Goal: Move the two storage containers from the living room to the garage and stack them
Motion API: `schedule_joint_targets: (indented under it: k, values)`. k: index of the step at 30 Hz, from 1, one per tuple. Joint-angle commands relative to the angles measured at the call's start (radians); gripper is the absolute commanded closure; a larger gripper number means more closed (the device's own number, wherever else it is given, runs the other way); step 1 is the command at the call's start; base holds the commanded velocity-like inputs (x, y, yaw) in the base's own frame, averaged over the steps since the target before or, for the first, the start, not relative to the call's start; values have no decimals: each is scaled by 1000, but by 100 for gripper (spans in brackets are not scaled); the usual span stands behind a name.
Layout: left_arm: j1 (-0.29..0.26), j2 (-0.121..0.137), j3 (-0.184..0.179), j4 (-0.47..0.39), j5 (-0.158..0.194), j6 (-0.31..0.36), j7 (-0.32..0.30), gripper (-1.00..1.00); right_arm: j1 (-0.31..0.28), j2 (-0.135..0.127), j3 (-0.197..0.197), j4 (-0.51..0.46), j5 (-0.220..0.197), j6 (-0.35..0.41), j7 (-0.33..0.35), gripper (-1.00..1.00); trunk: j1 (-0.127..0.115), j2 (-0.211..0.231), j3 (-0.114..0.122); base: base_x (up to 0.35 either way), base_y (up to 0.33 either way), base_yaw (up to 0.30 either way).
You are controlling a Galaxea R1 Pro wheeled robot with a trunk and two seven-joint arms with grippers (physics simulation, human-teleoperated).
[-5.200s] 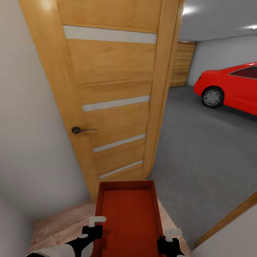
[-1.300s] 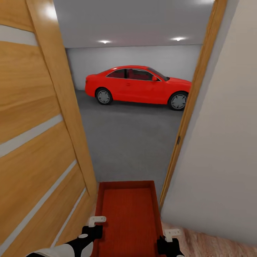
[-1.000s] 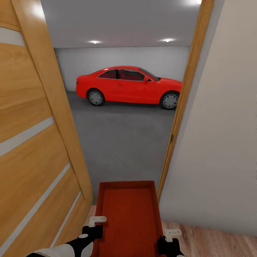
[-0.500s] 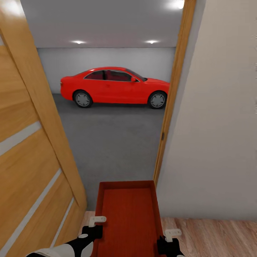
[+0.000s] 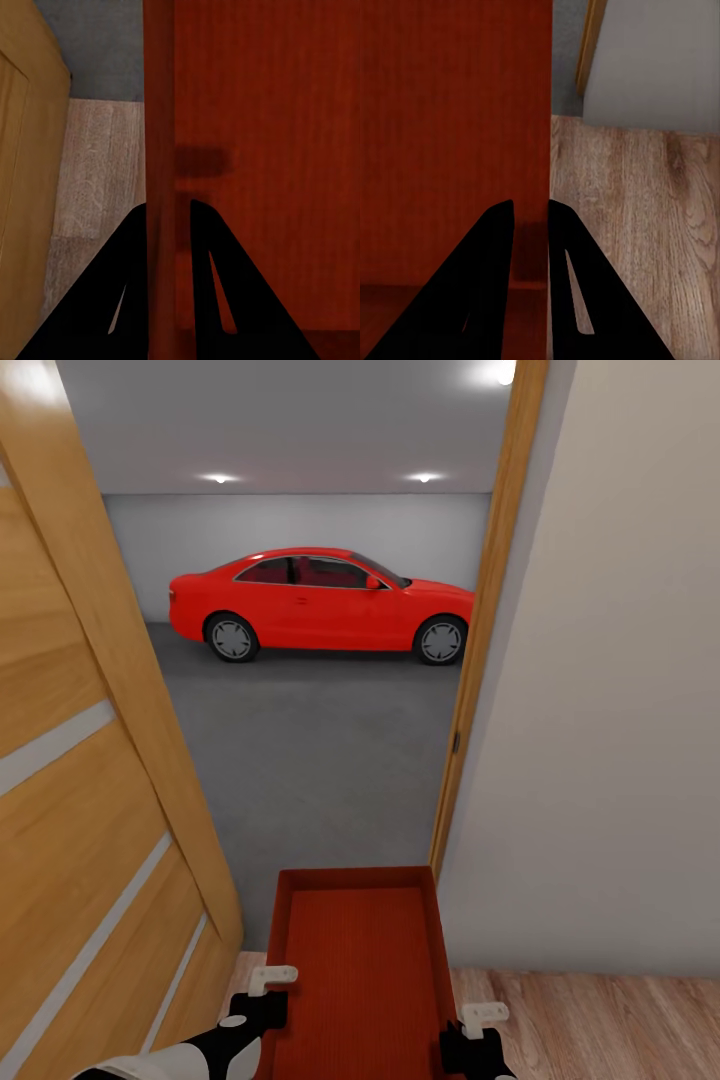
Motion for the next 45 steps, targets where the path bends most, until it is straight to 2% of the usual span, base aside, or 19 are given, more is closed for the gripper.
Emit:
schedule_joint_targets:
  k: [1, 21, 31, 45]
  values:
    - [-3, 15, 26, 2, -11, -5, 5, 100, 0, -13, 24, 8, 33, -3, 16, 100, 1, -2, -2, 0, 0, 0]
    - [-4, 14, 26, 2, -11, -5, 6, 100, 0, -13, 25, 8, 28, 1, 18, 100, 1, -2, -2, 25, 91, 0]
    - [-4, 14, 26, 2, -11, -3, 7, 100, 0, -13, 25, 8, 28, 2, 18, 100, 1, -2, -2, 277, 0, 0]
    - [-4, 14, 26, 2, -11, -3, 5, 100, 0, -13, 25, 8, 28, 2, 18, 100, 1, -2, -2, 138, 44, 0]
